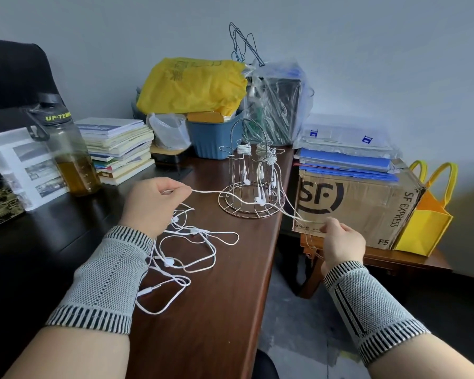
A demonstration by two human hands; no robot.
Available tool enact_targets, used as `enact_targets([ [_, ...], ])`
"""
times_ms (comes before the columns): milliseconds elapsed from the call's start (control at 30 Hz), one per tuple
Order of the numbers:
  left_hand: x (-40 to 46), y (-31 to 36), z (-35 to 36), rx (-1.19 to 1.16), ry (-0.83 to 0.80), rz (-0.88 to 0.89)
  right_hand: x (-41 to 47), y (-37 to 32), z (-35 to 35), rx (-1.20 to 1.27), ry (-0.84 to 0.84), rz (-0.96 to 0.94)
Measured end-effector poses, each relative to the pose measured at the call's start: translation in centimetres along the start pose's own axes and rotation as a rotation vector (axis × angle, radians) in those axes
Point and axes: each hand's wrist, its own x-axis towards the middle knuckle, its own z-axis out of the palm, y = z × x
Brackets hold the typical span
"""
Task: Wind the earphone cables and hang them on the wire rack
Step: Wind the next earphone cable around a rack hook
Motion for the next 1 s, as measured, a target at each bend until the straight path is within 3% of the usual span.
enact_targets([
  [100, -0.3, 0.2, 0.6, 0.014, -0.081, 0.049, -0.1, 0.3, 0.3, -0.205, -0.08, -0.104],
  [167, -0.6, 0.3, 0.8, 0.031, -0.144, 0.083, -1.1, -0.5, 0.3, -0.368, -0.054, -0.304],
  [233, -0.9, 0.6, 1.1, 0.044, -0.202, 0.117, -2.8, -1.4, 0.5, -0.379, -0.081, -0.59],
  [367, -1.5, 1.1, 2.1, 0.045, -0.268, 0.178, -7.5, -2.6, 2.8, -0.287, -0.421, -0.926],
  [467, -1.7, 1.1, 2.7, 0.046, -0.312, 0.221, -8.9, -2.1, 4.4, -0.288, -0.691, -0.808],
  [533, -1.7, 0.9, 2.7, 0.045, -0.313, 0.233, -9.0, -1.7, 4.7, -0.329, -0.696, -0.785],
  [733, -0.8, -0.5, 1.9, 0.108, -0.292, 0.171, -7.0, -1.9, 3.9, -0.289, -0.452, -0.635],
  [900, 0.3, -1.5, -0.4, 0.092, -0.097, 0.047, -3.4, -1.9, 2.6, -0.076, -0.159, -0.288],
  [1000, 0.7, -1.8, -1.1, 0.103, -0.036, 0.019, -3.1, -1.7, 2.4, -0.041, -0.093, -0.248],
])
